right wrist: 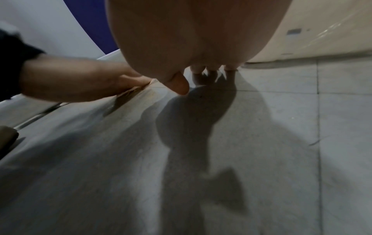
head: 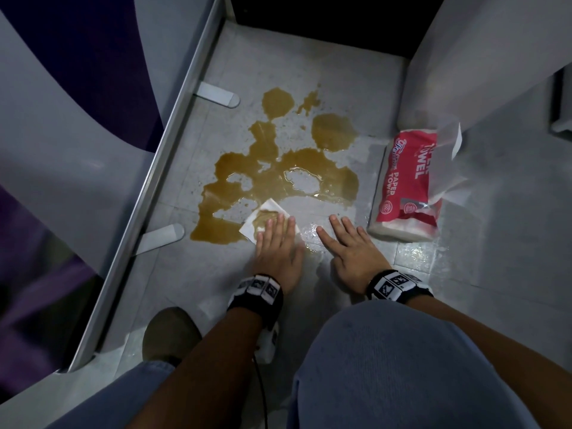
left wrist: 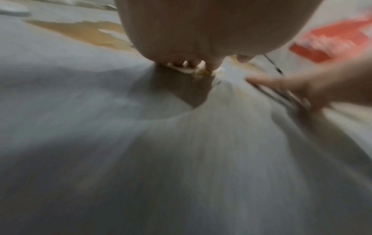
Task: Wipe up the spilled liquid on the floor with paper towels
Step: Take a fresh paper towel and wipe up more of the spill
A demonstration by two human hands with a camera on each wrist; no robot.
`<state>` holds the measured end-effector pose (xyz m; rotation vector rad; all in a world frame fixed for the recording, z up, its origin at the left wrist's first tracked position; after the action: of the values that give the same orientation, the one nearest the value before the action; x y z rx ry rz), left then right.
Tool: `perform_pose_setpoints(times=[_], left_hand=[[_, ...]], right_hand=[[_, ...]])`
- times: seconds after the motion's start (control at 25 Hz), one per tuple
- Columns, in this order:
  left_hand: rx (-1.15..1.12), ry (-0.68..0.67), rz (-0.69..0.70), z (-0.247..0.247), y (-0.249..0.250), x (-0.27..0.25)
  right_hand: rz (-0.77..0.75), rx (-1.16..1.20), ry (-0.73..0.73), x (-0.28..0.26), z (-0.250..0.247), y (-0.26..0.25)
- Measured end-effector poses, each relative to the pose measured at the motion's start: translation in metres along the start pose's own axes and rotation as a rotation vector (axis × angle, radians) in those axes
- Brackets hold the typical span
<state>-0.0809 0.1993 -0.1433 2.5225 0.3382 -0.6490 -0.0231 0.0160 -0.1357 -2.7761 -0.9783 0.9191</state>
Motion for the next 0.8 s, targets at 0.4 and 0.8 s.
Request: perform_pose_setpoints(times=[0.4,0.8], left_hand=[[-0.771,0.186,-0.117,-0.083,-0.013,0.006],[-0.840,0.492,-0.247,-0.140,-0.108,-0.031]], right_hand=[[-0.016,-0.074,0.375,0.022,-0.037,-0.034],[-0.126,-0.227,0.305,0.116,-0.041,-0.132]])
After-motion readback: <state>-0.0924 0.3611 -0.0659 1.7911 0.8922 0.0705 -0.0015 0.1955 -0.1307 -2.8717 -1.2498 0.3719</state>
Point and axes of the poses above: each hand's wrist, its own x-axis towards the middle knuckle, its own z-axis out of the palm, y = z × x, the point moved 2 cm from there along x, towards the middle knuckle, and after that the axes turned 7 degrees about -x, right-handed, at the moved point
